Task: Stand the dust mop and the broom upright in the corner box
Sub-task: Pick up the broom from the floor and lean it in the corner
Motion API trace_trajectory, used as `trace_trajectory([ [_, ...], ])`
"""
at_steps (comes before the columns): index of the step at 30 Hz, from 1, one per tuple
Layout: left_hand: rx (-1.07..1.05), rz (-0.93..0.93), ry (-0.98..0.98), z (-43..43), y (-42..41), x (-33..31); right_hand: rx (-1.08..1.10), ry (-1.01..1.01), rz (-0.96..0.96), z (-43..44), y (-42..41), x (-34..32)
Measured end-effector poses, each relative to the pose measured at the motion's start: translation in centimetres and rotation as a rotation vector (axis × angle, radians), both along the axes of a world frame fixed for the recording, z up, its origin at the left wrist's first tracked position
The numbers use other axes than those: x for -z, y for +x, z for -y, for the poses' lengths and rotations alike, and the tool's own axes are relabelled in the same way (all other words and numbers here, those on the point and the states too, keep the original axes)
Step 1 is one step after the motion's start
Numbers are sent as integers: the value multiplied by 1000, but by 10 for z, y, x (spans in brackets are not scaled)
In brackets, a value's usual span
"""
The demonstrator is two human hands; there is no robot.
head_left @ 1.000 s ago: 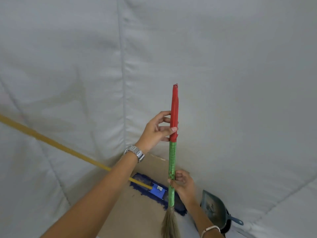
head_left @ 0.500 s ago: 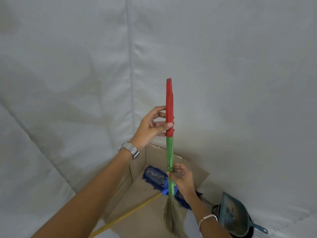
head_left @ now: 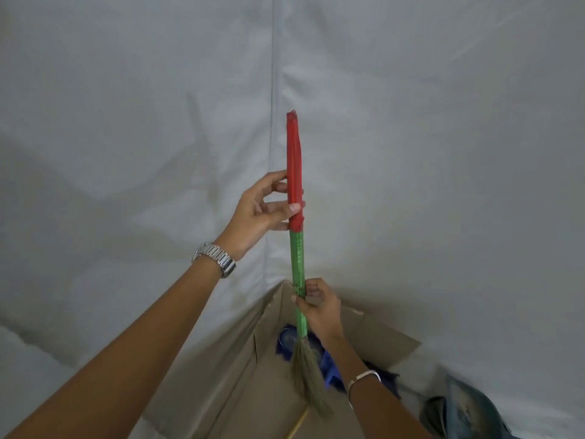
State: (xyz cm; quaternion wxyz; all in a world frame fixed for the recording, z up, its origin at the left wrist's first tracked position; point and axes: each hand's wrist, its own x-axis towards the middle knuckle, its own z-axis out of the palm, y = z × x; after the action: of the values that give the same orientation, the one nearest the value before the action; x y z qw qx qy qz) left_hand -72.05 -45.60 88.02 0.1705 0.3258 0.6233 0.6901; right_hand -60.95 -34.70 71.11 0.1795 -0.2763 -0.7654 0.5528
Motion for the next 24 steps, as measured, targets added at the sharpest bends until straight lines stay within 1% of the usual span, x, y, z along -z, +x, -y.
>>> trace_trajectory([
  [5, 37, -5, -45, 2, -65, 64, 15, -50, 10, 15, -68, 70],
  [8, -2, 6, -59, 9, -94, 101, -16, -53, 57, 21, -97, 111],
  [12, -57, -3, -56, 23, -120, 132, -23, -37, 32, 35, -125, 147],
  [16, -211, -8, -6, 46, -143, 153, -53, -19, 17, 56, -156, 166],
  [21, -529, -77, 75, 65, -148, 172, -77, 10, 18, 76, -178, 176],
  [24, -659, -166, 108, 62, -141, 177, -64, 16, 7, 80, -180, 178],
])
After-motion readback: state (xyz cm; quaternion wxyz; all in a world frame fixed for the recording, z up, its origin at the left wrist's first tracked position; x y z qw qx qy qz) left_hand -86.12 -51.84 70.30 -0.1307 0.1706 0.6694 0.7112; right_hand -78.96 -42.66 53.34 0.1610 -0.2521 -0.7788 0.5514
